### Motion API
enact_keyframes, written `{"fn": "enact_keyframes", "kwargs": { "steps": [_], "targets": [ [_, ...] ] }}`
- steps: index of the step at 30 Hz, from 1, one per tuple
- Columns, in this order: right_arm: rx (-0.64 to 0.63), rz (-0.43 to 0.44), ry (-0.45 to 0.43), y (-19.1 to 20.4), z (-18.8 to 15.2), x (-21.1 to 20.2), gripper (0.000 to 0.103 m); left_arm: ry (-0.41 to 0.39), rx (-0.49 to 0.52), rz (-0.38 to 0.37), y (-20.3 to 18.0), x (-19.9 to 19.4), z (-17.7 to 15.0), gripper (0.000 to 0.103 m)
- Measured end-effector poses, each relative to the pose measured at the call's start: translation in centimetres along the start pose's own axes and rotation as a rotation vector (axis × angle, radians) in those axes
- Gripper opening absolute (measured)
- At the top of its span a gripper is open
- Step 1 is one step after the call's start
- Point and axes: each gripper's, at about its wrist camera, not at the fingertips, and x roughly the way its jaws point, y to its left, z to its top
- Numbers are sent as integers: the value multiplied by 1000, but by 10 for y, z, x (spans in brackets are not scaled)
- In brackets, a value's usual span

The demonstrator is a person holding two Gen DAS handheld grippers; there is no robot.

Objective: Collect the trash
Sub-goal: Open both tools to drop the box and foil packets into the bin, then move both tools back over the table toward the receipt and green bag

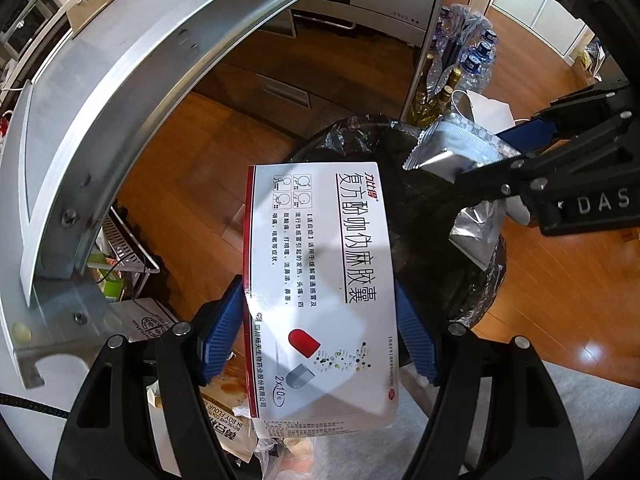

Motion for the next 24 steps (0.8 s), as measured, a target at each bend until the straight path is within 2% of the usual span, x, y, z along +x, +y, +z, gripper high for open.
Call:
{"fn": "enact_keyframes", "kwargs": {
  "steps": [4, 6, 9, 11, 16, 17, 18, 20, 24],
  "targets": [
    [12, -3, 6, -4, 0, 1, 56, 17, -11, -22, 3, 2, 3, 75],
    [15, -5, 5, -5, -1, 1, 57, 21, -4, -33, 0, 3, 5, 80],
    [19, -9, 1, -8, -1, -1, 58, 14, 7, -18, -3, 1, 5, 81],
    [26, -19, -6, -10, -2, -6, 63, 19, 12, -14, -4, 0, 5, 81],
    [22, -65, -55, -13, -11, -34, 77, 17, 23, -19, -1, -14, 0, 82],
    [20, -71, -76, -14, -13, -45, 77, 11, 24, -13, 0, -21, -3, 83],
    [19, -72, -89, -14, -14, -52, 79, 2, 25, -18, 2, -26, -5, 88],
    [25, -76, -128, -14, -19, -70, 86, -14, 16, -46, 7, -41, -10, 91],
    [45, -41, -198, -10, -24, -105, 86, -36, -4, -141, 16, -72, -15, 91]
  ]
}}
